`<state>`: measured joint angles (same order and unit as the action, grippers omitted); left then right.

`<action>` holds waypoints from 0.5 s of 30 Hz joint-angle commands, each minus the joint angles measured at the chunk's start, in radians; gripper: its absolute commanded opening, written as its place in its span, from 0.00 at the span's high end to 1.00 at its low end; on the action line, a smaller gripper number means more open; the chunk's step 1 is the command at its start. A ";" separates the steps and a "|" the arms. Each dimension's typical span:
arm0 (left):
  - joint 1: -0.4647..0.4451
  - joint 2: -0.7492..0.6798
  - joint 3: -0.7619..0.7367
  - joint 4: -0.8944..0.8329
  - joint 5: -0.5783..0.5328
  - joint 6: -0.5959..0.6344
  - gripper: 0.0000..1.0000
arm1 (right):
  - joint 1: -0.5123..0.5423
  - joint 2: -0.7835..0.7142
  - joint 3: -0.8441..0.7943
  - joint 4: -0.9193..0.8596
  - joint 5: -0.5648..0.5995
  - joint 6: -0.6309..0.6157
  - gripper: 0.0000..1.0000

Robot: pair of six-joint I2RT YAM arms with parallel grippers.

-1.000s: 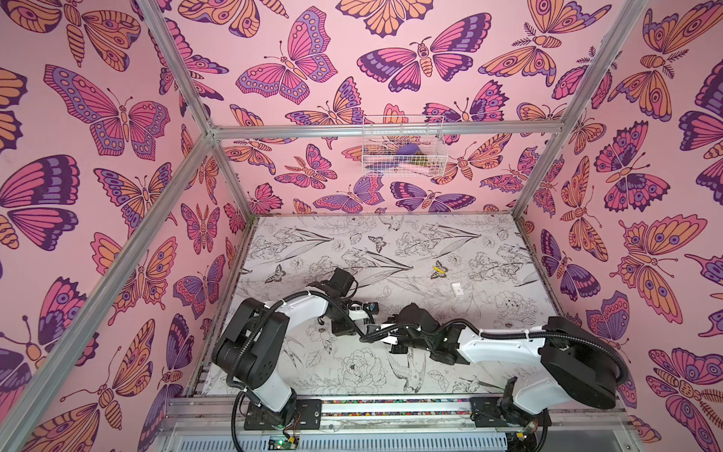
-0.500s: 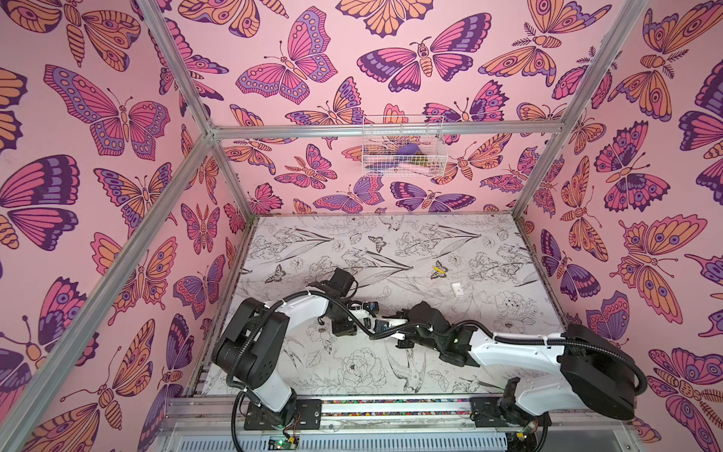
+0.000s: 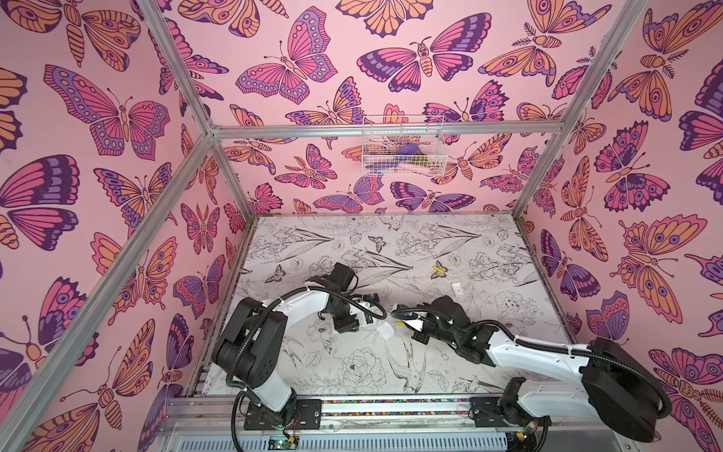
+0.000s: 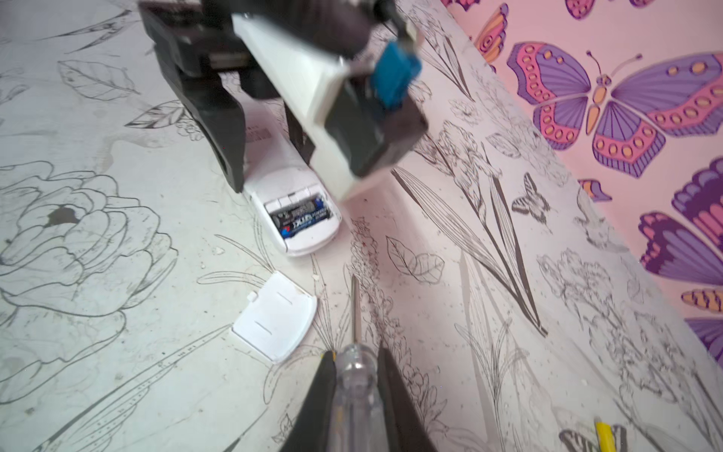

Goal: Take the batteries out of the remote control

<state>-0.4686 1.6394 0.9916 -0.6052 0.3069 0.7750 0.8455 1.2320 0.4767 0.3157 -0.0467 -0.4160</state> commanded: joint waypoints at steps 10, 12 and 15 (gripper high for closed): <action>0.047 0.194 0.264 -0.145 0.572 -0.672 0.69 | -0.058 -0.208 0.001 -0.135 0.031 0.155 1.00; 0.047 0.210 0.253 -0.109 0.599 -0.710 0.69 | -0.058 -0.223 0.000 -0.164 0.048 0.155 1.00; 0.047 0.240 0.233 -0.059 0.648 -0.773 0.69 | -0.058 -0.244 -0.004 -0.205 0.061 0.171 1.00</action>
<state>-0.4248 1.8652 1.2419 -0.6991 0.8219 0.1234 0.7925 1.0100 0.4679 0.1783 -0.0139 -0.2783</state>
